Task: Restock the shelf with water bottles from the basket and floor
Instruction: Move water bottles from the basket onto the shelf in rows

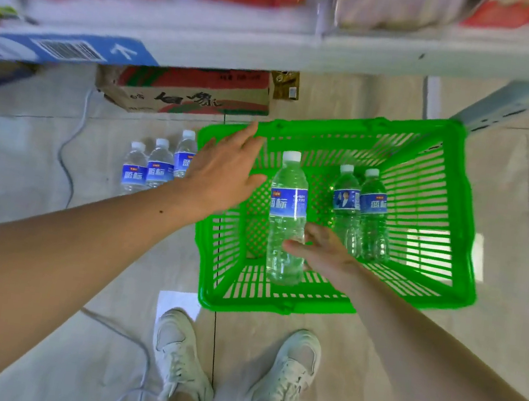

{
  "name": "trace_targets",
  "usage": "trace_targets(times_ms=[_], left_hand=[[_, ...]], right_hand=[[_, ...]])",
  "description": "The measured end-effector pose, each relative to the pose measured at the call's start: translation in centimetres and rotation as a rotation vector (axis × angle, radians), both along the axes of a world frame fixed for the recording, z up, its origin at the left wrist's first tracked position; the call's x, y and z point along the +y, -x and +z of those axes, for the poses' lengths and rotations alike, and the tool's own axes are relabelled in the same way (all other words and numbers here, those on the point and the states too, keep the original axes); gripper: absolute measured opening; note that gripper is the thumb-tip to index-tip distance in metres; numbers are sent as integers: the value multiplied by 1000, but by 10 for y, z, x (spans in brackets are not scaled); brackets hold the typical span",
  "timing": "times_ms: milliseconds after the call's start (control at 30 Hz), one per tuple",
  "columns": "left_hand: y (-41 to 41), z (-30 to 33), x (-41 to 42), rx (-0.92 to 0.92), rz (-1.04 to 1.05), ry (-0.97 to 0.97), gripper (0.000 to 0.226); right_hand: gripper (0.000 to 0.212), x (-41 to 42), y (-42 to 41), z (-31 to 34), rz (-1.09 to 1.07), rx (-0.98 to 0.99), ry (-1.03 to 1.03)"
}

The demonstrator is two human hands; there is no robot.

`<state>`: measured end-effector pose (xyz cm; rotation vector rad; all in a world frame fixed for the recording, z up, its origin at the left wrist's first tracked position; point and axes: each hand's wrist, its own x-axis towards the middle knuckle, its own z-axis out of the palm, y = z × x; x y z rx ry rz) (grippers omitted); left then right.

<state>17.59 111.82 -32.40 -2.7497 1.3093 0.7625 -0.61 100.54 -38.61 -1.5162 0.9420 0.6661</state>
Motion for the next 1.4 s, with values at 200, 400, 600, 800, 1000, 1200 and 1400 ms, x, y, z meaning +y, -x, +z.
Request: trace_targets(times_ms=[200,400,600,800,1000,1200,1400], left_hand=[[-1,138,-20,16,95,103,58],[-4,289,-42,23,72,172,41],[-5,437,-51,-14,62,341,29],[2,578,-51,-175,-8,407,30],[20,690,-44,-287,-1,509,33],[27,774,-46,-402,4,605,31],[15,840,-48,-467,46,679,33]], right_hand=[[48,-23,-1,145,66,-105,-18],[18,-36,-2,300,83,-266,-95],[42,-34,1,440,62,-405,-130],[31,-23,-4,561,101,-560,-24],[47,-10,-12,647,99,-725,255],[61,-17,-21,718,-4,-821,325],[44,-36,-44,783,23,-947,440]])
